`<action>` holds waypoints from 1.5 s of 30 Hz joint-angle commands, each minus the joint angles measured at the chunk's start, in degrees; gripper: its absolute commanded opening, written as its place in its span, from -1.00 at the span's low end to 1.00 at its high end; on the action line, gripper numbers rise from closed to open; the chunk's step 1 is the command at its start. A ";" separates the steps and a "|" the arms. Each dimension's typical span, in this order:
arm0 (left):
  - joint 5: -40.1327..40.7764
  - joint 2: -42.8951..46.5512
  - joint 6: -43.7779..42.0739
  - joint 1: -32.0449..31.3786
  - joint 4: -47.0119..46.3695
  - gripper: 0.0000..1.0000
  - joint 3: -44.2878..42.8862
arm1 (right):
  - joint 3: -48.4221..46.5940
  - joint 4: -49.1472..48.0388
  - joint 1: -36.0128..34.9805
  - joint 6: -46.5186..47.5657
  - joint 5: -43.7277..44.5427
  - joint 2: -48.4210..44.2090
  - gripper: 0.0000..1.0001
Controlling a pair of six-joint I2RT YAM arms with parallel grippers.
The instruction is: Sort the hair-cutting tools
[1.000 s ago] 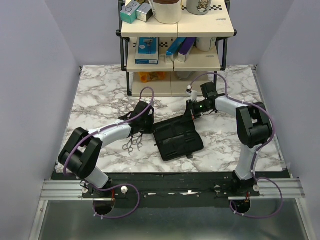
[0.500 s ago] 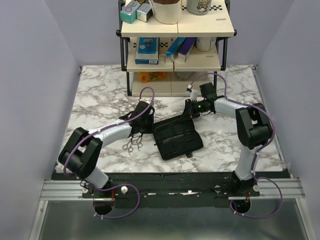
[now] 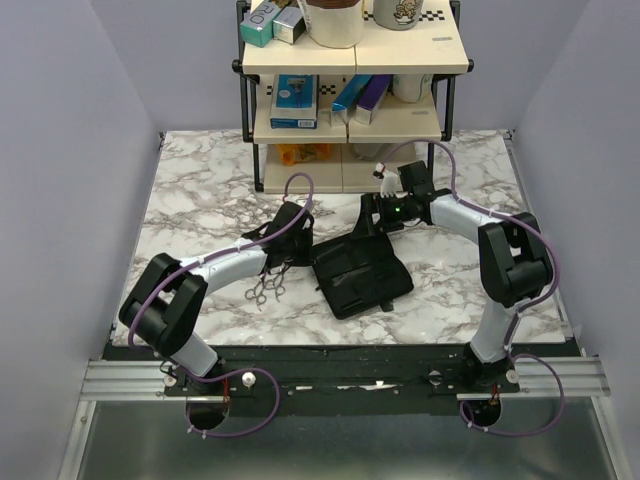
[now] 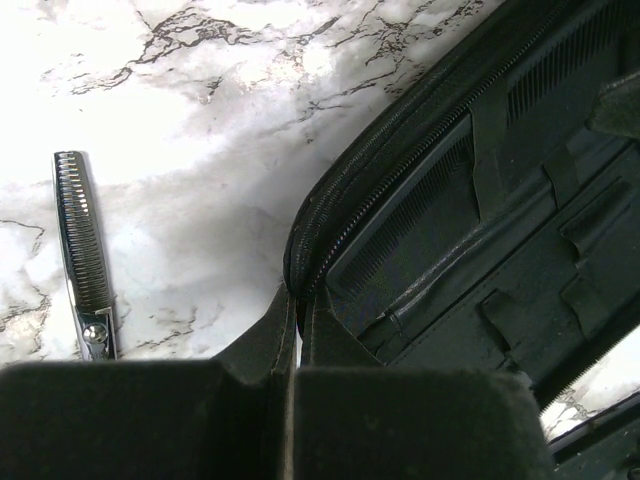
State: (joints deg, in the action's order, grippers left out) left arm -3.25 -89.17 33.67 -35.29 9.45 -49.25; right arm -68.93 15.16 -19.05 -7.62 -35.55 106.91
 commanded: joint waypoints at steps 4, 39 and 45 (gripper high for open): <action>-0.27 -1.19 -1.41 -0.84 0.57 -0.98 -1.02 | -2.35 8.74 0.06 3.31 12.59 -4.34 1.00; -19.16 0.04 9.39 3.12 -24.47 -1.00 1.70 | 29.37 1.53 -15.23 -12.94 34.83 -45.65 1.00; -18.74 4.87 9.31 3.21 -24.41 -1.00 4.25 | 28.76 4.70 -15.23 -12.16 41.35 -46.10 1.00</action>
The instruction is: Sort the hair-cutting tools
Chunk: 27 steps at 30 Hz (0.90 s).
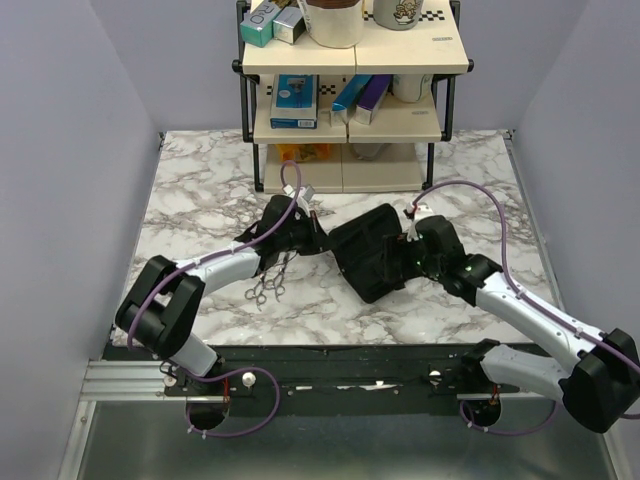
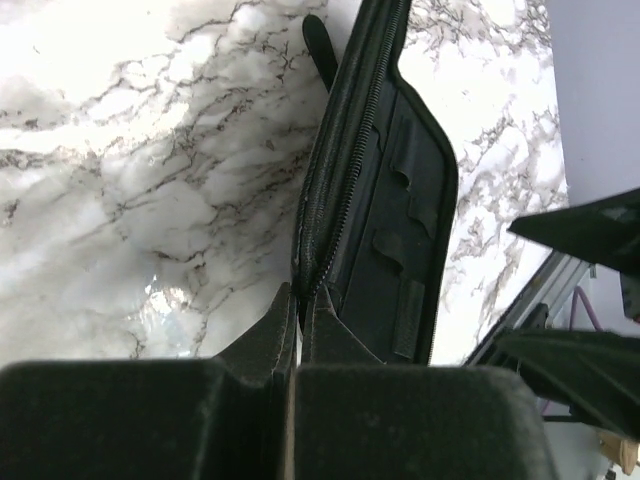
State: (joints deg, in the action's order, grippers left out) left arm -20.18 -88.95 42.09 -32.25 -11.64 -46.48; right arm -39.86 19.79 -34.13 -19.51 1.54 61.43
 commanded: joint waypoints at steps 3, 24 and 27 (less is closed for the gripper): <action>0.58 5.28 0.10 0.96 -2.86 -1.00 1.48 | -2.24 3.67 -0.15 -0.09 4.96 2.01 1.00; 3.66 -4.48 -0.87 5.18 -5.76 -1.00 -5.55 | -3.99 5.52 -0.15 -4.40 10.32 15.99 0.70; 2.96 -4.66 -0.78 5.53 -5.59 -1.00 -6.17 | -5.14 5.87 -0.15 -5.36 10.94 19.41 0.60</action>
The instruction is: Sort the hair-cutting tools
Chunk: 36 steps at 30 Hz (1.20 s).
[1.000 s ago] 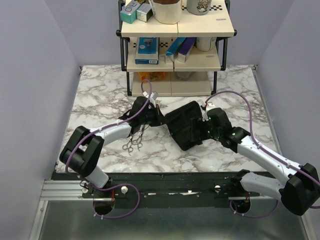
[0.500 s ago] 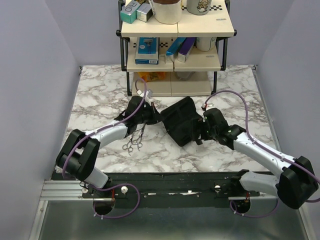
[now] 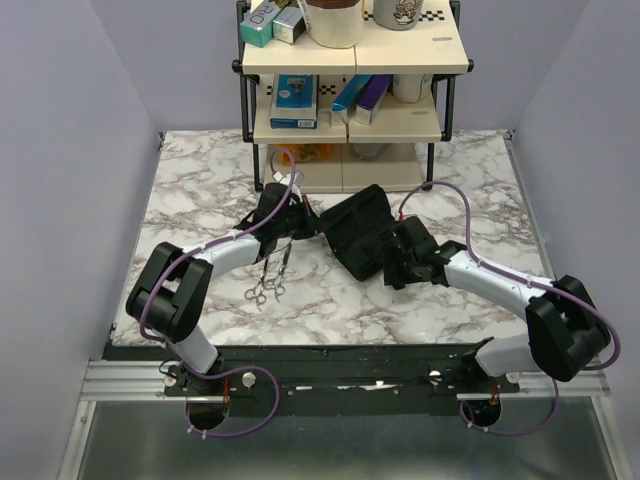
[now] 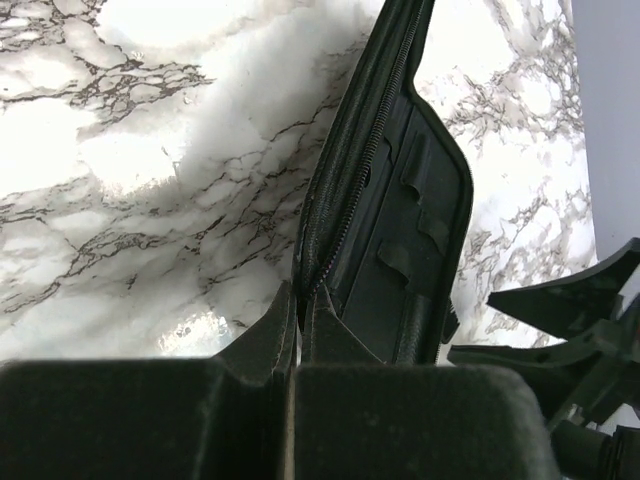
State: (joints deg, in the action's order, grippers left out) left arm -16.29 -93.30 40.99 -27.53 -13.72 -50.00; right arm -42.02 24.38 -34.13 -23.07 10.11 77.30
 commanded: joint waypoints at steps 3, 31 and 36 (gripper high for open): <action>-1.89 0.04 0.49 0.98 -3.25 -1.00 -3.00 | -4.21 1.46 -0.15 -2.42 3.07 5.84 0.53; -4.27 4.00 2.69 1.69 -5.71 -1.00 1.66 | 0.27 3.13 -4.89 -9.18 -0.09 9.63 -0.24; -5.06 4.88 2.86 1.60 -6.50 -1.00 3.24 | 3.08 5.58 -9.46 -12.96 0.61 6.74 -0.26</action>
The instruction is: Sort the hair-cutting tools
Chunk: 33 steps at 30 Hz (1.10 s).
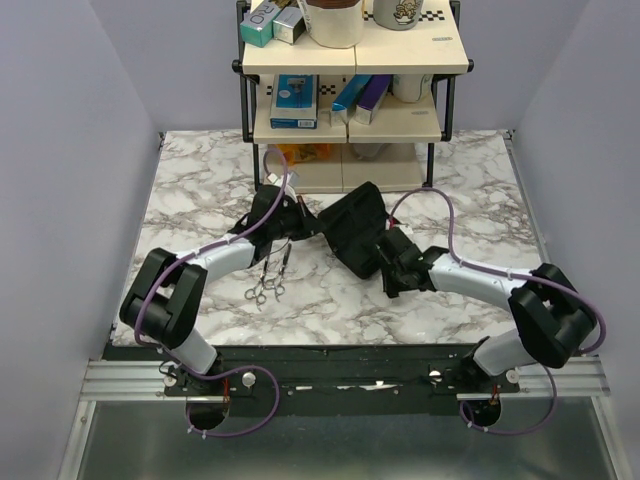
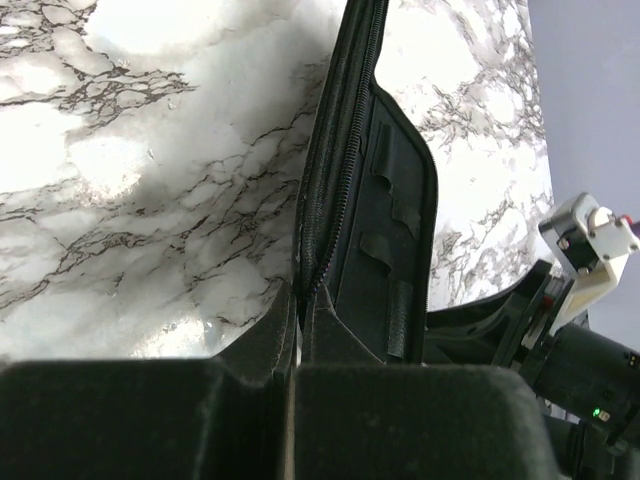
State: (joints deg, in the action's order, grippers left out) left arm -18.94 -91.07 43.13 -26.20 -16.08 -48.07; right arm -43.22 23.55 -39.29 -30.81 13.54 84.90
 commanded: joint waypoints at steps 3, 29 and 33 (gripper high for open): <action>-3.29 3.44 0.72 0.27 -4.49 -1.00 2.81 | 5.69 8.70 -7.90 -8.47 -2.03 -3.59 -0.27; -1.01 9.51 -2.09 -0.08 -1.94 -1.00 9.14 | 2.27 28.48 -37.53 -36.52 7.29 -16.00 0.20; -0.66 7.75 -2.09 -0.08 -1.76 -0.71 8.17 | 2.62 26.99 -37.53 -37.39 7.99 -15.30 0.29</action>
State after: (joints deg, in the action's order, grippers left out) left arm -20.14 -82.91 41.91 -26.22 -17.02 -37.80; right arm -39.86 49.58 -76.31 -64.71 17.96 69.56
